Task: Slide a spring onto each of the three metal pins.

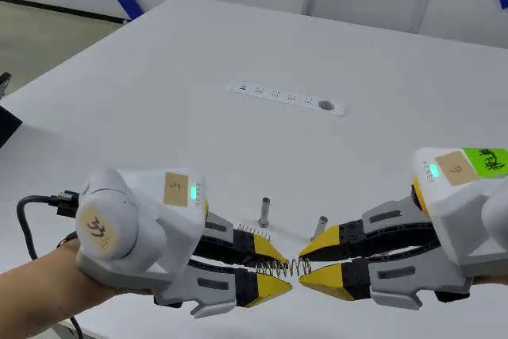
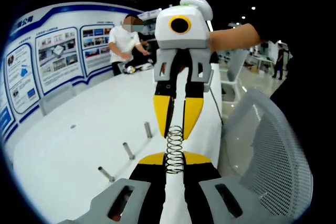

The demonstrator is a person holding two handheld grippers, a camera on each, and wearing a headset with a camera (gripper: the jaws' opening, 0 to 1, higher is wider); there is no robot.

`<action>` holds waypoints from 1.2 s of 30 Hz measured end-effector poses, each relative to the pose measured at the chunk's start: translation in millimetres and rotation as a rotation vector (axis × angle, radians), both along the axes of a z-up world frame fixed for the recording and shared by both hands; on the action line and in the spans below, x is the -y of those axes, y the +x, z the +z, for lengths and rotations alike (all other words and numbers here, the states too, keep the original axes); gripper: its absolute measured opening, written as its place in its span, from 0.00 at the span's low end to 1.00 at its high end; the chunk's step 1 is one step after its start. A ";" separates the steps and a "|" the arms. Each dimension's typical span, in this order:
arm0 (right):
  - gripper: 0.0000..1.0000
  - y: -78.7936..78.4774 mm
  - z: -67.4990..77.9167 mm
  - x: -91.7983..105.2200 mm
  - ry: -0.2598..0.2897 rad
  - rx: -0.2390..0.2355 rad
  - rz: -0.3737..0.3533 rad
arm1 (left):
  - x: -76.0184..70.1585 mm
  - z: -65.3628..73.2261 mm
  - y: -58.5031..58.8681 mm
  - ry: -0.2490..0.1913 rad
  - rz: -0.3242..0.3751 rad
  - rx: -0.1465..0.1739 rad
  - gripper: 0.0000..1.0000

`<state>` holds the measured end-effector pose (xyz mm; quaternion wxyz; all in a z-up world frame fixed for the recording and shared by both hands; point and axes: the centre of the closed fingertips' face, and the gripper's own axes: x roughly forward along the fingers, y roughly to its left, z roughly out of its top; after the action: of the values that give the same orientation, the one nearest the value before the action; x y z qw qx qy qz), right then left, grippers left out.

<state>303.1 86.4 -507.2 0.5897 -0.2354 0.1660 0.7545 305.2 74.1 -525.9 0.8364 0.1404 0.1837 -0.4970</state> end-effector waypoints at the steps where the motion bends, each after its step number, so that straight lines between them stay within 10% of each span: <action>1: 0.11 -0.1 1.6 -0.8 0.008 -0.001 0.000 | -0.6 -0.5 0.4 0.001 0.001 -0.001 0.11; 36: 0.11 -6.6 33.6 -27.1 0.166 -0.138 -0.050 | 2.3 2.4 6.7 -0.008 0.018 0.006 0.11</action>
<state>296.6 113.6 -473.7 0.6131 -0.1289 0.1492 0.7650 311.9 71.8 -523.5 0.8419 0.1369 0.1805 -0.4897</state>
